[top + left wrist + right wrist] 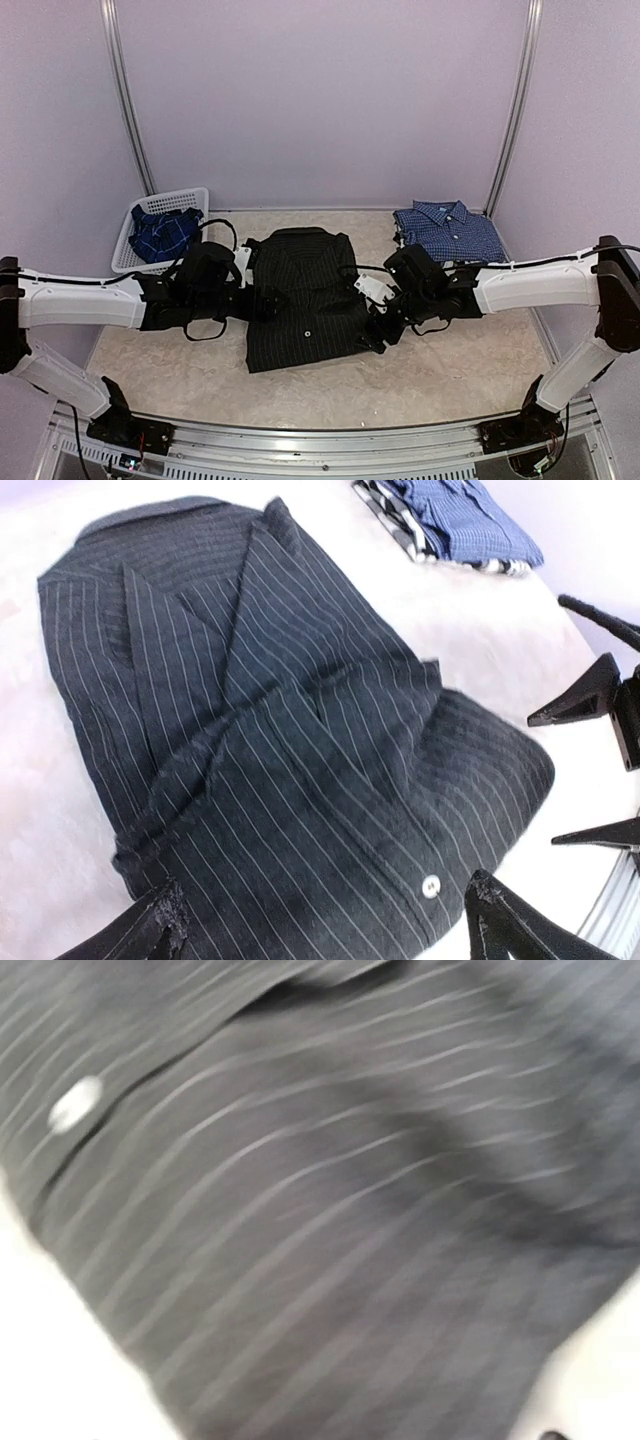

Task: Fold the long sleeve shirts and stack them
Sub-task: Smooth out the 2/3-rectangle-folded shirt at the center of the board, then pick up the 2/3-rectangle-folded shirt from the center of the board.

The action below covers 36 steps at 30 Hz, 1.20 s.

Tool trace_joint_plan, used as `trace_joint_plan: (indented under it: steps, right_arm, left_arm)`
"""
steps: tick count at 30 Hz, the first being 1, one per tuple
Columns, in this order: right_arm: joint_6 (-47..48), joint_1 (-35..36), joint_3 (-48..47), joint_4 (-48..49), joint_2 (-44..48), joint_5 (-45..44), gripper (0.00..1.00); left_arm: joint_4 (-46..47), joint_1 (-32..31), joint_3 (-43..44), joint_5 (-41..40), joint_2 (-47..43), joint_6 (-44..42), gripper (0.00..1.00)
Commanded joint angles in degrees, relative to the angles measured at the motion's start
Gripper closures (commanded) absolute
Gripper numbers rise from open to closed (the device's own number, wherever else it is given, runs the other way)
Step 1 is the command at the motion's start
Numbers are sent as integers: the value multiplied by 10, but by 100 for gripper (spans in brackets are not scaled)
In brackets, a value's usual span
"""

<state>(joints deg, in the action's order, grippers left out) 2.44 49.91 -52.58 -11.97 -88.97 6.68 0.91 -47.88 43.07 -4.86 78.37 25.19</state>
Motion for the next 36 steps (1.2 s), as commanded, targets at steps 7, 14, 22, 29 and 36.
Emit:
trace_joint_plan:
  steps: [7, 14, 22, 29, 36]
  right_arm:
    - [50, 67, 84, 100, 22, -62, 21]
    - [64, 76, 79, 99, -26, -93, 22]
    - [58, 83, 75, 107, -69, -111, 35]
    - [39, 90, 54, 85, -106, -99, 67]
    - [-14, 106, 35, 19, -115, -92, 100]
  left_arm:
    - [-23, -68, -117, -45, -48, 61, 17]
    - [-20, -83, -127, -54, -41, 50, 17]
    - [19, -131, -143, -55, -27, 14, 15]
    - [8, -131, -142, -50, -28, 25, 14]
    - [-7, -134, -141, -38, -42, -6, 13]
